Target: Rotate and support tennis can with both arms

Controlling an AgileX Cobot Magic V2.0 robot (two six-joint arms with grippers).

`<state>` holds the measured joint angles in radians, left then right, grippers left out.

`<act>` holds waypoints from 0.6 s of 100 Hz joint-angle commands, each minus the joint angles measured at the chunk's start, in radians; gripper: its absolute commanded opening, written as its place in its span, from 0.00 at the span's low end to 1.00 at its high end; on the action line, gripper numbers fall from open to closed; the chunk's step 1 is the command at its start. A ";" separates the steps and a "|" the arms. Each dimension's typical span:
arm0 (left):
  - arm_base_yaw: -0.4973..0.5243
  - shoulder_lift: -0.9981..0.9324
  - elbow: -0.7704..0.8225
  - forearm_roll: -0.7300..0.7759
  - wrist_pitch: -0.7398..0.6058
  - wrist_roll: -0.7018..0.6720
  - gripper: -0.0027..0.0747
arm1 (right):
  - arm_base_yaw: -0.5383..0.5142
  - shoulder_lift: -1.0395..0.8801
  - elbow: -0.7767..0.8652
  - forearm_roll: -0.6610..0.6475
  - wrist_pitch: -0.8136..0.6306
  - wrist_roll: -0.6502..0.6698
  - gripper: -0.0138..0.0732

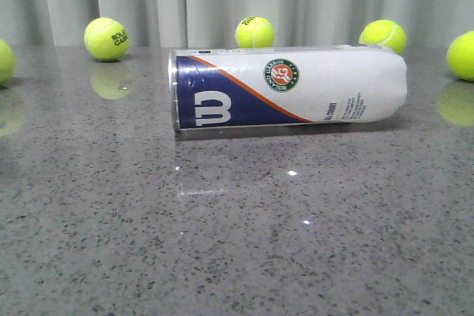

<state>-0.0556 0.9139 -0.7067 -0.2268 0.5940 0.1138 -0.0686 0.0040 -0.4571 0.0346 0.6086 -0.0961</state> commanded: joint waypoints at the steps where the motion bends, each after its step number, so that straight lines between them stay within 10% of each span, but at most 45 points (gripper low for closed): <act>1: -0.002 0.057 -0.076 -0.116 0.008 0.023 0.64 | -0.007 0.015 -0.023 0.000 -0.079 -0.008 0.08; 38: -0.002 0.312 -0.133 -1.001 0.224 0.593 0.64 | -0.007 0.015 -0.023 0.000 -0.079 -0.008 0.08; 60: -0.074 0.466 -0.154 -1.230 0.332 0.726 0.64 | -0.007 0.015 -0.023 0.000 -0.079 -0.008 0.08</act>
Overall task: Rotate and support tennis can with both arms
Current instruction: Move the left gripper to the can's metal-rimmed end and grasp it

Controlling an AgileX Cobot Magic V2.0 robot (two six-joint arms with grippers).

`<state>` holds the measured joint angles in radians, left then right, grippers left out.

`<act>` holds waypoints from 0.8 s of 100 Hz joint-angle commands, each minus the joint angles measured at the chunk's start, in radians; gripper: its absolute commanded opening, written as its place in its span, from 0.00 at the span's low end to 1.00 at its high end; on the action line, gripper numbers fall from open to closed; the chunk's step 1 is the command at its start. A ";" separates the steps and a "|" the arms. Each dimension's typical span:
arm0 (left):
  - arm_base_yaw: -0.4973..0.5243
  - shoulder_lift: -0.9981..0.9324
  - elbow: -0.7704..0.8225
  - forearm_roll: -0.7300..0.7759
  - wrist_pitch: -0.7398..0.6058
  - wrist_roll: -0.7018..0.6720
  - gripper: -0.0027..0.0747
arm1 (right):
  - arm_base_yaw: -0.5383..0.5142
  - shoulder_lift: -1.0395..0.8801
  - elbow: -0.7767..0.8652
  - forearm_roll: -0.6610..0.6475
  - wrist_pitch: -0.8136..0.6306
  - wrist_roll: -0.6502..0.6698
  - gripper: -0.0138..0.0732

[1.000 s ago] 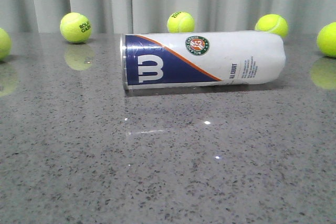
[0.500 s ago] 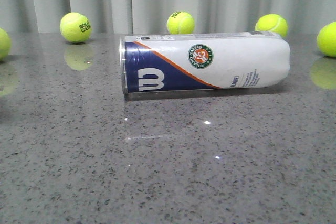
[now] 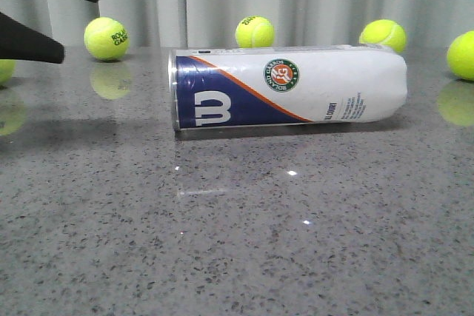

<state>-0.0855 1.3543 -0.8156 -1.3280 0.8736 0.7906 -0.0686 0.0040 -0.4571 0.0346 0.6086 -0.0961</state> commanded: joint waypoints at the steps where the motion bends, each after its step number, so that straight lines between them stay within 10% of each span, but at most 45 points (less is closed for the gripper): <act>1: -0.054 0.035 -0.050 -0.132 0.052 0.052 0.64 | -0.007 0.015 -0.023 0.000 -0.079 -0.008 0.08; 40: -0.231 0.248 -0.217 -0.221 0.084 0.099 0.59 | -0.007 0.015 -0.023 0.000 -0.079 -0.008 0.08; 80: -0.231 0.298 -0.226 -0.343 0.235 0.130 0.01 | -0.007 0.015 -0.023 0.000 -0.079 -0.008 0.08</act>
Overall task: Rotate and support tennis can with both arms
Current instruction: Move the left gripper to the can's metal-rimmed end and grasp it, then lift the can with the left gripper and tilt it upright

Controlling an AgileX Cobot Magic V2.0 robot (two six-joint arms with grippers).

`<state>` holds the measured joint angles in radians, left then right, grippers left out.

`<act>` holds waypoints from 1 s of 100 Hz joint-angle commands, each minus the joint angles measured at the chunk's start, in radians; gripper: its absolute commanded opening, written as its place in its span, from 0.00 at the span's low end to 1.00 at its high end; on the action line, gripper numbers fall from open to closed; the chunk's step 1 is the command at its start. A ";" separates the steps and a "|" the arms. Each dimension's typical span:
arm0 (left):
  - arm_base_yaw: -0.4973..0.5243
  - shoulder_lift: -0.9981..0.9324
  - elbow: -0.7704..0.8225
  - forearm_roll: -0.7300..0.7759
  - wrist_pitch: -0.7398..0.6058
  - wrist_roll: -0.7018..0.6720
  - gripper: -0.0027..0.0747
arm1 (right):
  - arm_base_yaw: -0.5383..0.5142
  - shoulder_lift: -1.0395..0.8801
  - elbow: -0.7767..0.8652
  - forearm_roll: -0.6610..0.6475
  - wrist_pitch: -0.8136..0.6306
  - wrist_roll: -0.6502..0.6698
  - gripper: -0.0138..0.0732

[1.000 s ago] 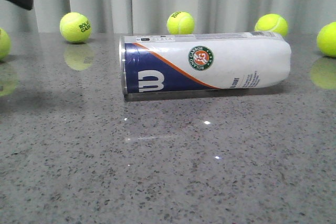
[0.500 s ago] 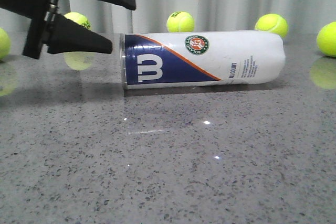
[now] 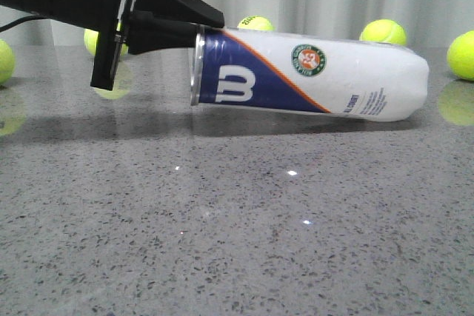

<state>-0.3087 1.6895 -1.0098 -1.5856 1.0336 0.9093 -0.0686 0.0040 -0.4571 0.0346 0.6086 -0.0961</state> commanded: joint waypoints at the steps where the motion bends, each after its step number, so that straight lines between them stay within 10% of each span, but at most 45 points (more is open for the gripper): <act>1: -0.008 -0.037 -0.032 -0.088 0.080 0.013 0.01 | -0.007 0.015 -0.023 0.000 -0.079 -0.008 0.08; 42: -0.008 -0.189 -0.041 -0.089 0.025 0.161 0.01 | -0.007 0.015 -0.023 0.000 -0.079 -0.008 0.08; 69: -0.008 -0.381 -0.157 0.285 -0.159 0.046 0.01 | -0.007 0.015 -0.023 0.000 -0.079 -0.008 0.08; 100: -0.076 -0.427 -0.401 0.806 -0.026 -0.317 0.01 | -0.007 0.015 -0.023 0.000 -0.079 -0.008 0.08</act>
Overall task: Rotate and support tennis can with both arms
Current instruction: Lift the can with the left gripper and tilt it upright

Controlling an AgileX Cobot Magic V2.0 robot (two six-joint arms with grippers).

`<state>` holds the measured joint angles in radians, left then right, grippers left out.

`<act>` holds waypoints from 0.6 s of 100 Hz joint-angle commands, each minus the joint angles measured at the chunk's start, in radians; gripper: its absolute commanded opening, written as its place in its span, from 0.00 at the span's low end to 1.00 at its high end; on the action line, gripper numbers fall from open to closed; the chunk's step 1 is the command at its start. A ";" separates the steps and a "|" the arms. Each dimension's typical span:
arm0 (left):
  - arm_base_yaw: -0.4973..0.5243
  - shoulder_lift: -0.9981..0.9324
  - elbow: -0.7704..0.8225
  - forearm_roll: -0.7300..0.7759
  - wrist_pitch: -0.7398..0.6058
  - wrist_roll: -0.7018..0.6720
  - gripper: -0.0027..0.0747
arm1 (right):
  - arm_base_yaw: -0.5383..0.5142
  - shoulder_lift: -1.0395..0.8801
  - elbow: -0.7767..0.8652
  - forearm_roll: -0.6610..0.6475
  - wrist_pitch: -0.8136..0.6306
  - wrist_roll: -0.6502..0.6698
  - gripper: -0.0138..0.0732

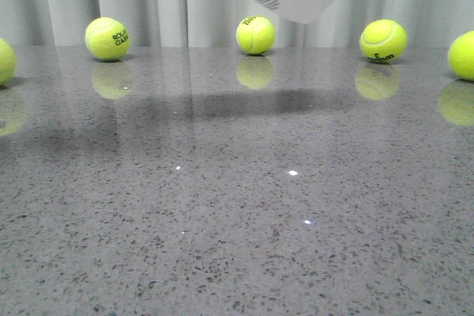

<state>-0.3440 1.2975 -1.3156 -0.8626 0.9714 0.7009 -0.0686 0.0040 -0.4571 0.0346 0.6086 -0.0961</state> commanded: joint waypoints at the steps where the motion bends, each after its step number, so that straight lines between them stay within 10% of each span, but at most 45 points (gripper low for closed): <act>1: -0.049 -0.035 -0.108 0.109 0.043 -0.126 0.01 | -0.007 0.015 -0.023 0.000 -0.079 -0.008 0.08; 29: -0.160 -0.027 -0.267 0.487 0.168 -0.334 0.01 | -0.007 0.015 -0.023 0.000 -0.079 -0.008 0.08; 60: -0.160 0.027 -0.283 0.557 0.306 -0.335 0.01 | -0.007 0.015 -0.023 0.000 -0.079 -0.008 0.08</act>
<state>-0.4965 1.3312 -1.5652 -0.2851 1.2637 0.3795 -0.0686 0.0040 -0.4571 0.0346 0.6086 -0.0961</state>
